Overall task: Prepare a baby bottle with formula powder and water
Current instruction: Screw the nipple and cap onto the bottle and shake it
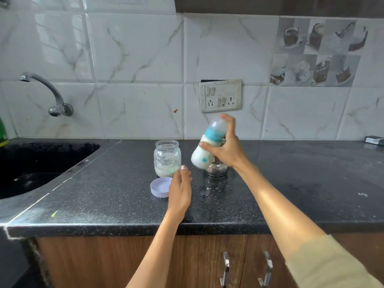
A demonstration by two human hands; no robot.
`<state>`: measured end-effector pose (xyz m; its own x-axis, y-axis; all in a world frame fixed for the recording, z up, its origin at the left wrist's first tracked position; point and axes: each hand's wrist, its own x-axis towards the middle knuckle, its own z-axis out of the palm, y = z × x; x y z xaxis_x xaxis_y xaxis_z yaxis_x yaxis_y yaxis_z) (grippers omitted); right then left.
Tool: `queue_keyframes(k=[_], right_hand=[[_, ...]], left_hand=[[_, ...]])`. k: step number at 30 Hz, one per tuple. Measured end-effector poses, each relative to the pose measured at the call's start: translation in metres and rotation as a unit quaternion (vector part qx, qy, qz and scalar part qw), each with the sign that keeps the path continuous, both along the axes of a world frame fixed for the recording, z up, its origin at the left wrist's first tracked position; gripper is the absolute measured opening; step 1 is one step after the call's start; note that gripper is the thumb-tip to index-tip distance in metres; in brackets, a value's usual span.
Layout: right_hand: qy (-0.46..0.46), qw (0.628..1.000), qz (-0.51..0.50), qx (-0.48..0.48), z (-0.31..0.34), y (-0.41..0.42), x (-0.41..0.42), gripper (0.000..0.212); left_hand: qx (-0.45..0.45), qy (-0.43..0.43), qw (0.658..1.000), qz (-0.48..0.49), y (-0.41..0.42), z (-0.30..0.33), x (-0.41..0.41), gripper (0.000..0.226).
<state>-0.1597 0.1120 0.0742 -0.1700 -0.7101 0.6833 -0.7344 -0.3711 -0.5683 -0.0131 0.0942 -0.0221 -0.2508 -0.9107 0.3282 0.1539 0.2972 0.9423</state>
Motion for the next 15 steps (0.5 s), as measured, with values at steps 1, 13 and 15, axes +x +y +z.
queue_keyframes(k=[1, 13, 15], right_hand=[[-0.007, 1.000, 0.000, -0.003, -0.001, 0.001, 0.000, 0.083], [-0.010, 1.000, -0.018, 0.004, -0.001, -0.004, 0.008, 0.080], [0.063, 0.996, 0.001, 0.065, 0.002, 0.000, 0.014, 0.082]], left_hand=[[-0.001, 0.002, 1.000, 0.003, 0.000, 0.000, 0.000, 0.033], [-0.006, -0.001, 1.000, -0.001, -0.002, 0.000, -0.001, 0.030], [-0.008, -0.002, 1.000, 0.004, -0.001, 0.000, 0.000, 0.028]])
